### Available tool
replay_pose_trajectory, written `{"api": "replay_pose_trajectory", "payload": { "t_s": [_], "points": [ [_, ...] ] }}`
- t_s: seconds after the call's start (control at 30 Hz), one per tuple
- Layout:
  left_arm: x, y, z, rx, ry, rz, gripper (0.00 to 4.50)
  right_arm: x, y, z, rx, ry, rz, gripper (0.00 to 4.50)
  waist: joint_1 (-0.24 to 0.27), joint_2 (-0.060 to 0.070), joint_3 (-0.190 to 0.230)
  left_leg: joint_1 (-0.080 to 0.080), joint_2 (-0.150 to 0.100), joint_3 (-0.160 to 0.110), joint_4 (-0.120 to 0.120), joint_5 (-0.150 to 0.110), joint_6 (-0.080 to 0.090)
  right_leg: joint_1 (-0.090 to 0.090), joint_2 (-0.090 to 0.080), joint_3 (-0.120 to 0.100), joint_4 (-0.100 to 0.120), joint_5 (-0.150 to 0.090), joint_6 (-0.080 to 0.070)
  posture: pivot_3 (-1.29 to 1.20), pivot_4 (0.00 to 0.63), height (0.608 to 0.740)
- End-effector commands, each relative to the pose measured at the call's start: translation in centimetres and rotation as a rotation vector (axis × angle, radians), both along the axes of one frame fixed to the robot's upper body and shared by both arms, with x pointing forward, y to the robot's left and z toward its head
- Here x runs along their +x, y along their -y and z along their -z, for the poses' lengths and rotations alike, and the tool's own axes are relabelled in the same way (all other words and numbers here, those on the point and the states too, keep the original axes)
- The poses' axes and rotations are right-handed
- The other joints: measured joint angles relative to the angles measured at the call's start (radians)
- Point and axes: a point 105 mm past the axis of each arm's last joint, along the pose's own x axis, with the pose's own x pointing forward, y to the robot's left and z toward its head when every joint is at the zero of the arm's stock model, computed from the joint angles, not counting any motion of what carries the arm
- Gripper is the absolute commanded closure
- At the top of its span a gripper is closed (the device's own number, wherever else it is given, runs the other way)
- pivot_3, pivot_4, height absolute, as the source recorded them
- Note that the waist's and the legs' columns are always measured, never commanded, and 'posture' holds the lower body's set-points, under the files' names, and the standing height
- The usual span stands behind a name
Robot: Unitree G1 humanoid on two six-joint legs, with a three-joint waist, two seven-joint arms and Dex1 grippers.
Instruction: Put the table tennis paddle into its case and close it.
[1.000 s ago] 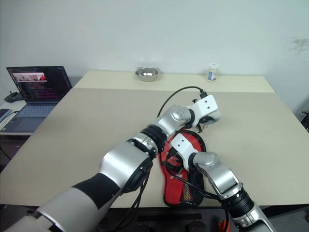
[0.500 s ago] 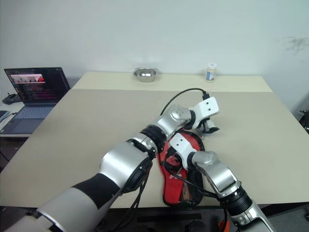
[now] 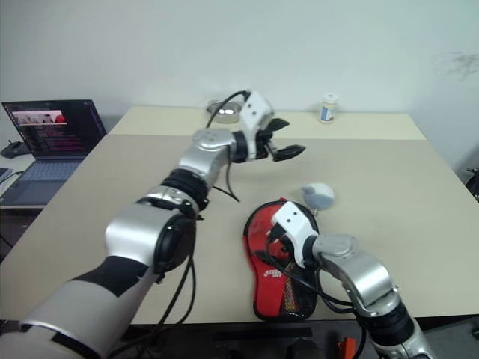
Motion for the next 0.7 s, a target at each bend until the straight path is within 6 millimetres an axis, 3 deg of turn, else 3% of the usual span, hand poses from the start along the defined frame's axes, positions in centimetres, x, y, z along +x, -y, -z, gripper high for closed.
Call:
{"api": "replay_pose_trajectory", "payload": {
  "t_s": [0.03,0.2,0.3,0.43,0.53,0.7],
  "points": [
    [-1.7,-2.3,0.7,0.01,-0.046,0.153,0.02,-1.4,1.8,-4.0,0.081,0.071,-0.003,0.0,-0.001,0.0,0.0,0.0,0.0,0.0,0.0,0.0,0.0,-0.001,0.0,0.0,0.0,0.0,0.0,0.0,0.15,0.74],
    [-4.7,-2.5,5.6,0.101,-0.149,0.343,0.02,-0.9,6.2,-6.1,0.073,0.096,0.126,0.0,0.008,0.0,0.0,-0.001,0.0,-0.001,0.001,0.0,0.0,0.0,-0.001,0.0,0.001,0.001,-0.001,0.0,0.15,0.74],
    [-6.3,-1.9,9.0,0.162,-0.175,0.389,0.02,0.6,8.5,-6.7,0.04,0.126,0.231,0.0,0.007,0.0,0.0,-0.001,-0.001,-0.001,0.002,0.0,0.0,0.0,-0.002,0.002,0.0,0.002,-0.003,0.0,0.15,0.74],
    [-6.8,-0.2,11.6,0.165,-0.193,0.364,0.02,3.4,9.4,-7.0,0.03,0.159,0.288,0.0,0.005,0.0,0.0,-0.001,-0.001,-0.001,0.002,0.0,0.001,0.0,-0.001,0.003,0.001,0.002,-0.003,0.0,0.15,0.74],
    [-6.8,0.3,12.4,0.173,-0.199,0.351,0.02,4.8,9.7,-6.8,0.028,0.168,0.304,0.0,0.004,0.0,0.0,-0.001,0.0,-0.002,0.002,0.0,0.001,0.0,0.0,0.003,0.001,0.0,0.0,0.0,0.15,0.74],
    [-6.4,0.4,14.5,0.203,-0.228,0.294,0.02,8.4,9.6,-5.1,0.001,0.16,0.321,0.0,-0.001,0.001,0.0,0.0,0.0,-0.001,0.002,0.0,0.001,0.0,0.001,0.003,0.001,0.0,0.001,0.0,0.15,0.74]
  ]
}}
